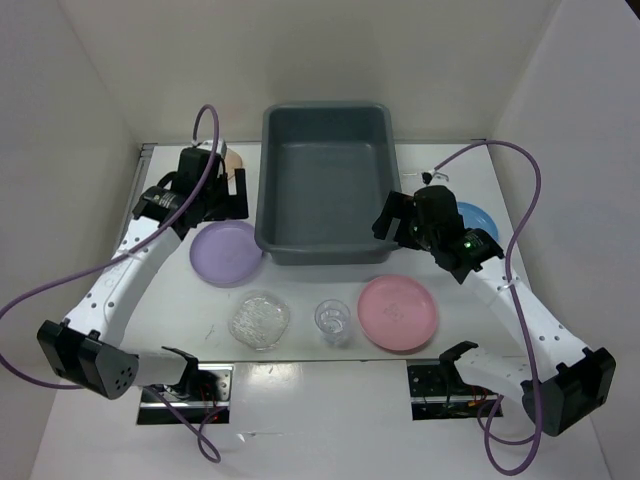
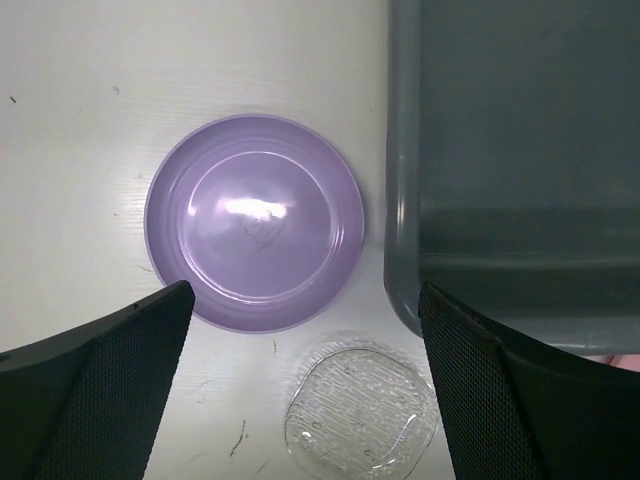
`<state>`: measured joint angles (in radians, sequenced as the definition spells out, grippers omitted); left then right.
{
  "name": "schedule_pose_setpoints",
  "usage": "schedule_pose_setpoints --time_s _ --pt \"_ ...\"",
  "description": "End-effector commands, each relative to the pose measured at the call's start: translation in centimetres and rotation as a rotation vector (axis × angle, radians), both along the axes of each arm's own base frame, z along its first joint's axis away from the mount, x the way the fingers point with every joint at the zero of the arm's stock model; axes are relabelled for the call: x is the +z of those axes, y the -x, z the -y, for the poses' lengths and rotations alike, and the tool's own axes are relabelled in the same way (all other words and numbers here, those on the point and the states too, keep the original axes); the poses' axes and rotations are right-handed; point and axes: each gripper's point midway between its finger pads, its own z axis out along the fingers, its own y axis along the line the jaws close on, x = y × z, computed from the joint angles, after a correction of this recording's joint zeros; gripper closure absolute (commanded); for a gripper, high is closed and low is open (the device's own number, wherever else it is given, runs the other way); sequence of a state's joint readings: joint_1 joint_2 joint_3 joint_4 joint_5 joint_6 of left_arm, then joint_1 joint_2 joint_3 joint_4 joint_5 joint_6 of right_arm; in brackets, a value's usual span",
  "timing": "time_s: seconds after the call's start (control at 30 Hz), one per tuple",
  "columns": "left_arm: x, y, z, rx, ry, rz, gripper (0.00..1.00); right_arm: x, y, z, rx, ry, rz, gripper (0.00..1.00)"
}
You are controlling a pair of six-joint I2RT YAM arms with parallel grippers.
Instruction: Place the mixed dishes into the plastic bin
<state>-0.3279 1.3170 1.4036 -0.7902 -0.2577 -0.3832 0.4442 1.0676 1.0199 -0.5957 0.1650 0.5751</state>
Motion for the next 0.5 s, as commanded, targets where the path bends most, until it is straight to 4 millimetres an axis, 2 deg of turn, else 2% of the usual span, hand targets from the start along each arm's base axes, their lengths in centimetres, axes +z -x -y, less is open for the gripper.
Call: schedule_pose_setpoints --time_s 0.0,0.03,0.07,0.13,0.17,0.23,0.27,0.33,0.37,0.4,0.43,0.47 --pt "0.9 0.4 0.7 -0.056 -0.005 0.041 0.00 0.5 1.7 -1.6 0.129 -0.047 -0.040 0.00" --pt "1.2 1.0 0.7 -0.064 0.006 0.050 0.00 0.9 2.4 -1.9 0.163 -0.054 -0.046 0.00" --pt "1.7 1.2 0.6 -0.058 0.018 0.064 0.00 0.5 3.8 -2.1 0.205 -0.054 -0.100 0.00" --pt "1.9 1.7 0.5 -0.051 0.029 0.074 0.00 1.4 4.9 -2.4 0.256 -0.061 -0.125 0.00" --pt "2.0 1.8 0.2 -0.042 0.025 0.087 0.00 1.2 6.0 -2.9 0.292 -0.067 -0.161 0.09" --pt "1.6 1.8 0.0 -0.025 0.021 0.080 0.00 1.3 7.8 -4.7 0.322 -0.143 -0.209 0.18" --pt "1.8 1.6 0.1 -0.024 0.024 0.089 0.00 1.2 9.6 -6.4 0.381 -0.157 -0.230 0.22" --pt "1.0 1.8 0.0 -0.018 0.026 0.071 0.00 -1.0 11.2 -7.8 0.390 -0.133 -0.300 0.22" --pt "1.2 1.6 0.3 -0.026 0.036 0.078 0.00 -1.6 13.0 -9.5 0.415 -0.138 -0.334 0.22" --pt "0.8 1.7 0.3 -0.026 0.033 0.070 0.00 -3.0 13.7 -10.0 0.412 -0.115 -0.362 0.22" --pt "0.3 1.8 0.3 -0.020 0.036 0.058 0.00 -4.3 13.6 -10.7 0.388 -0.079 -0.375 0.22" --pt "0.4 1.7 0.5 -0.027 0.046 0.064 0.00 -4.8 13.9 -11.4 0.370 -0.080 -0.389 0.22"
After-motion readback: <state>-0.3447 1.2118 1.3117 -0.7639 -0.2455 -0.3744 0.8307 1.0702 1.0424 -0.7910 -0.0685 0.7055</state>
